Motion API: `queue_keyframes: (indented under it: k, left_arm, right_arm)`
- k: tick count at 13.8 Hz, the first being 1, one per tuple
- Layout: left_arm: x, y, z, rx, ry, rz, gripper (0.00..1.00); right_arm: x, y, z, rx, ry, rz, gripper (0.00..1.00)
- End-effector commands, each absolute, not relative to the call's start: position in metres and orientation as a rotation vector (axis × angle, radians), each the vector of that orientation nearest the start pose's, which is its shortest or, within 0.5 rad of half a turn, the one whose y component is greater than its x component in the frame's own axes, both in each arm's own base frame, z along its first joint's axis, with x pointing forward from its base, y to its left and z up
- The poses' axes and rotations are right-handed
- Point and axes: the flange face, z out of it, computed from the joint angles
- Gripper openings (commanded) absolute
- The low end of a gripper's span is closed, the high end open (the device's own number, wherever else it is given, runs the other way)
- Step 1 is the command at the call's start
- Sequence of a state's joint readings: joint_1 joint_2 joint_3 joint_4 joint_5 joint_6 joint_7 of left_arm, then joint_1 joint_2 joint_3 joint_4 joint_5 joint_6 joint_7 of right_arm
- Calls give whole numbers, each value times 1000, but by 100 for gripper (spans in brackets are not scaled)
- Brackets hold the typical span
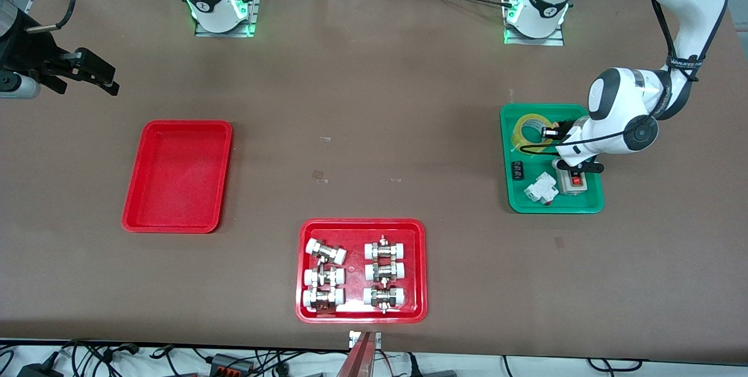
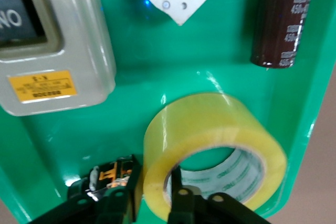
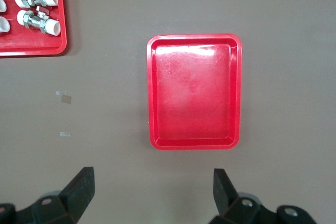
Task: Left arm passes tape to right arm into tray
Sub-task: 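Lower the left gripper and grasp the yellow tape roll's rim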
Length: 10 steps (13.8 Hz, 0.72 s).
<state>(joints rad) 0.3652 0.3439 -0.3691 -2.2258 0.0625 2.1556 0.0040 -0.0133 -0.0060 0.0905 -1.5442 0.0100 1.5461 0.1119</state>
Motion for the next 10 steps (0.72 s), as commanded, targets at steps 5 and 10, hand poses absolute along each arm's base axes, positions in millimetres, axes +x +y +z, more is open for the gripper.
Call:
queue_keyframes:
  k: [5,10]
  left_arm:
    - [513,-13,261,-3101,138,646,1]
    - [558,-68,368,-3086,291,622,1]
  right_arm:
    - [549,44,643,-3137,46,-19,100]
    - [549,44,642,-3139,46,-17,100]
